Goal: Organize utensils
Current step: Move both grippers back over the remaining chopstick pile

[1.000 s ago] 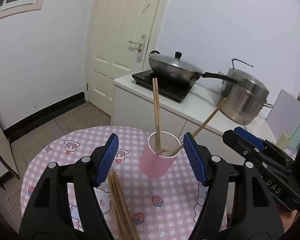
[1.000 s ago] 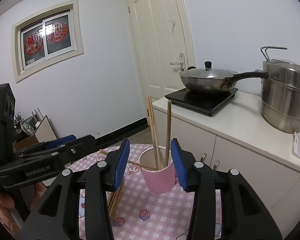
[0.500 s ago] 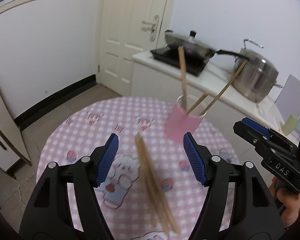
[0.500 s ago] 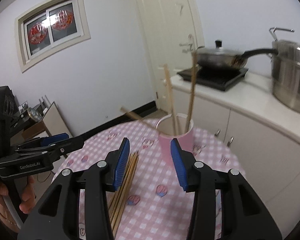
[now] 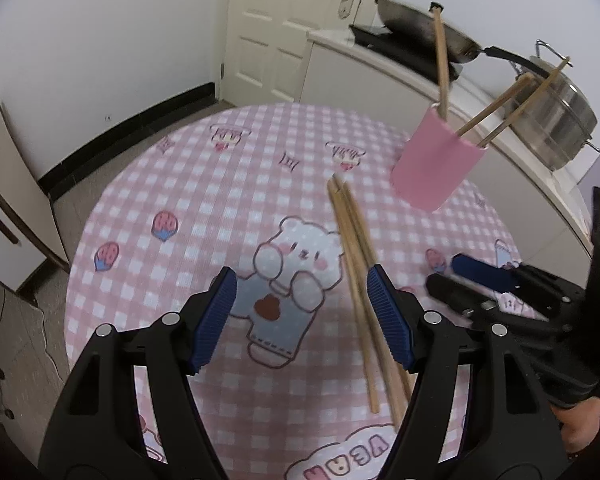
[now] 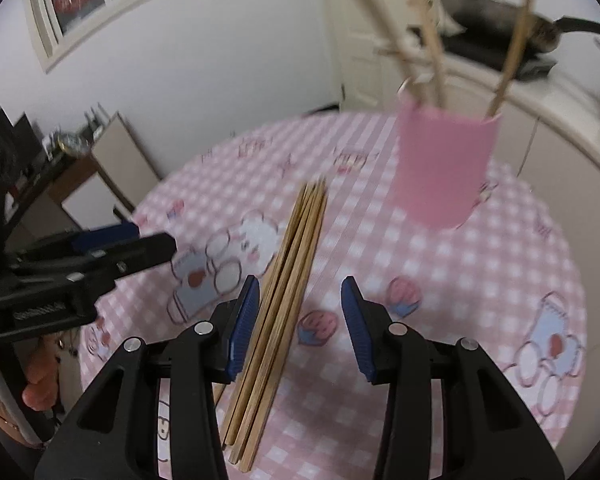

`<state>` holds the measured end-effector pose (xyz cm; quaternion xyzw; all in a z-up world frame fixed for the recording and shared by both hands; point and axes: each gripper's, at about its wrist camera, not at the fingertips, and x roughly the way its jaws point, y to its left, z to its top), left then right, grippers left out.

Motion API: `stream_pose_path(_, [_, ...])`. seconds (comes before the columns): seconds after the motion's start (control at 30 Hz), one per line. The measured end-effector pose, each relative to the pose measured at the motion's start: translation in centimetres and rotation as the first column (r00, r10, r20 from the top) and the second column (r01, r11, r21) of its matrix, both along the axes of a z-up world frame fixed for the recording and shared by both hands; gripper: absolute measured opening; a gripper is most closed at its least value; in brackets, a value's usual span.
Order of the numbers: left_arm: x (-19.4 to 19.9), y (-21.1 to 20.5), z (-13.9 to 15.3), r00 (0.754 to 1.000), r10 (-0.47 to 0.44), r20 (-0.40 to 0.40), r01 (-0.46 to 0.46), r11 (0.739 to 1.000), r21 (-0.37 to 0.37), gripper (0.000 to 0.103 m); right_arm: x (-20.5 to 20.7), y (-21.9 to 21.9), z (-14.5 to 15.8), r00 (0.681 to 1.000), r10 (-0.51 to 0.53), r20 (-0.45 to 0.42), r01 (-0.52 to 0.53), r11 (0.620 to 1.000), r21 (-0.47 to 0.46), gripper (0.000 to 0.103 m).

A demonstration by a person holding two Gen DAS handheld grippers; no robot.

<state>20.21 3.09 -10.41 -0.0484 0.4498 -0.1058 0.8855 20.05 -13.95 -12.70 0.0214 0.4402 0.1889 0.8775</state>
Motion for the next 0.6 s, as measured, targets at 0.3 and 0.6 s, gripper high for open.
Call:
stream_pose_path(0.3, [0.7,0.4,-1.8,0.999,-0.001,-0.04,0.001,1.0,-0.002,0.069,1.1,1.1,-2.8,0.997,0.025,-0.075,-0.028,0.998,-0.049,0.022])
stream_pose_path(0.6, [1.7,-1.7,-3.2,0.996,-0.035,-0.077,0.034,0.999,-0.013,0.069,1.3,-2.4,-3.0,0.995,-0.026,-0.091,0.021,0.998,-0.057,0.018])
